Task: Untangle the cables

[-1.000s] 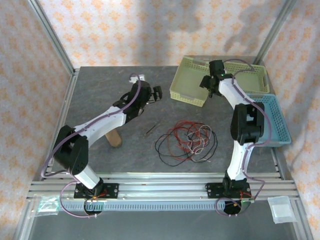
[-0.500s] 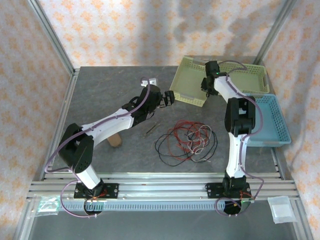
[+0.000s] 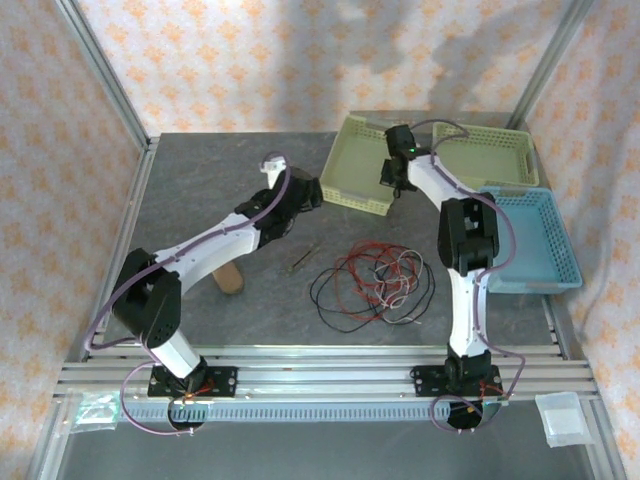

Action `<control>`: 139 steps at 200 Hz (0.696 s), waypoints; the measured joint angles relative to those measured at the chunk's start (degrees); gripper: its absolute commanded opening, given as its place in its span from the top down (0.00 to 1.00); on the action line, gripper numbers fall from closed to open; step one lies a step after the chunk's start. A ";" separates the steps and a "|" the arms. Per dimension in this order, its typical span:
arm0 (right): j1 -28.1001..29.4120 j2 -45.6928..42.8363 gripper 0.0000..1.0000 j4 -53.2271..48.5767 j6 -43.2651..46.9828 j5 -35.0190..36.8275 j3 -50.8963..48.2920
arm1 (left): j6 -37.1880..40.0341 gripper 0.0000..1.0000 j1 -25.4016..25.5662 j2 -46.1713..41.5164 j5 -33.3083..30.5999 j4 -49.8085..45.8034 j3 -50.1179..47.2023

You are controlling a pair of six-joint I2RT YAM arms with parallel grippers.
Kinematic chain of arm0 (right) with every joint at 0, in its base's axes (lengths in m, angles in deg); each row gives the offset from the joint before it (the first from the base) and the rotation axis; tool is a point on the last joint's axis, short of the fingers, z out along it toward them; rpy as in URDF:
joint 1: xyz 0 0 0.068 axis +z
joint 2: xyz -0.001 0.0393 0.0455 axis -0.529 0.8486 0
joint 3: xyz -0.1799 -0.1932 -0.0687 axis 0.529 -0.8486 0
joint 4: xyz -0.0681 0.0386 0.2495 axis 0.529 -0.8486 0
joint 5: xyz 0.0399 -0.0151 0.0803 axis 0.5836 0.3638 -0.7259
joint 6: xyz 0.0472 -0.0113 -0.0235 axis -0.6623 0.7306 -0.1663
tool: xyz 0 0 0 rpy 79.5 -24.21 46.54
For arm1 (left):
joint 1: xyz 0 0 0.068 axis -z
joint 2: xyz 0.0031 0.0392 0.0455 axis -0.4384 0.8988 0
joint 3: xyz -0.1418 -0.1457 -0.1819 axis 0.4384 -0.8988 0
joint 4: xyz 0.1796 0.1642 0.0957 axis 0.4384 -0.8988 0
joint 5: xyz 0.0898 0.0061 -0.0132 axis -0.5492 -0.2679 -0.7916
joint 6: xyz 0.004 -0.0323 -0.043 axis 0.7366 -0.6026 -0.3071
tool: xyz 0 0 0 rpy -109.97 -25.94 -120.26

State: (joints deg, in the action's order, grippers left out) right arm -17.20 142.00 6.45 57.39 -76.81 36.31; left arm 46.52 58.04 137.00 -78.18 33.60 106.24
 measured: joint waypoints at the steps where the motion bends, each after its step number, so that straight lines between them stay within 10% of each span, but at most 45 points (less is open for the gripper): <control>1: 0.13 0.00 0.94 0.00 0.00 0.00 0.02 | -0.11 0.00 -0.13 -0.02 -0.11 -0.15 0.00; 98: 16.90 17.44 0.94 -2.69 -5.84 -0.94 27.63 | -0.50 0.00 -10.69 -13.05 4.90 1.92 -14.97; 139: 17.97 20.11 0.67 -2.25 -7.69 -3.19 30.64 | 0.09 0.01 -12.96 -17.77 6.56 3.23 -17.22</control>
State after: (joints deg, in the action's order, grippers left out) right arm 0.77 162.10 4.20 49.70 -80.00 66.95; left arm 46.61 45.07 119.23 -71.62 36.83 89.02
